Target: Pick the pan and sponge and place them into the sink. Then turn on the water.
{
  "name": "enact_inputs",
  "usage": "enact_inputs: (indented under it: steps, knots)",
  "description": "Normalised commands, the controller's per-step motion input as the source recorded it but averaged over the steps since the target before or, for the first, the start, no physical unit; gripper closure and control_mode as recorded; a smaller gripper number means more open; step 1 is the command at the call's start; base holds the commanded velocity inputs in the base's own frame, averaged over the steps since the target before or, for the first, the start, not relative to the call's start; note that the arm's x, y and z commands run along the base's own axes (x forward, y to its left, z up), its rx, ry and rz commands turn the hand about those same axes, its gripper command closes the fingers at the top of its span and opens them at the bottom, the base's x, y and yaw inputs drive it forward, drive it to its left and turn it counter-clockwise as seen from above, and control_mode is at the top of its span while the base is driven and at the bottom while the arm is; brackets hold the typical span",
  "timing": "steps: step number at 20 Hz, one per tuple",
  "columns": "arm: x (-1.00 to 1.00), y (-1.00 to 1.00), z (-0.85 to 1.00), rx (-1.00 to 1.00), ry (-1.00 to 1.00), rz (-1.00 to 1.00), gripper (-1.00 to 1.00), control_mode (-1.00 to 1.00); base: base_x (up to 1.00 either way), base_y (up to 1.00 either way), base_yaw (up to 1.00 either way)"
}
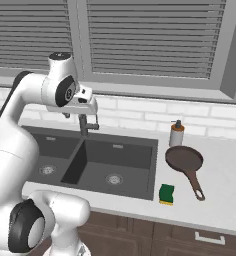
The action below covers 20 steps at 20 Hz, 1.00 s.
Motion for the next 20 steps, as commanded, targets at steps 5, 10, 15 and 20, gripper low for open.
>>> enact_inputs:
  steps: [5, 10, 15, 20]
  knots:
    - [0.0, -0.56, 0.0, -0.01, 0.0, 0.0, -1.0, -1.0, 0.0, 0.0, 0.0]
    - [0.0, -1.0, -0.14, 0.0, 0.01, 0.0, -1.0, -1.0, 0.0, 0.0, 0.0]
    - [0.0, -1.0, -0.53, 0.0, 0.02, -0.06, -1.0, -1.0, 0.0, 0.0, 0.0]
    - [0.0, -1.0, -0.78, 0.0, -0.02, -0.04, -1.0, -1.0, 0.0, 0.0, 0.0]
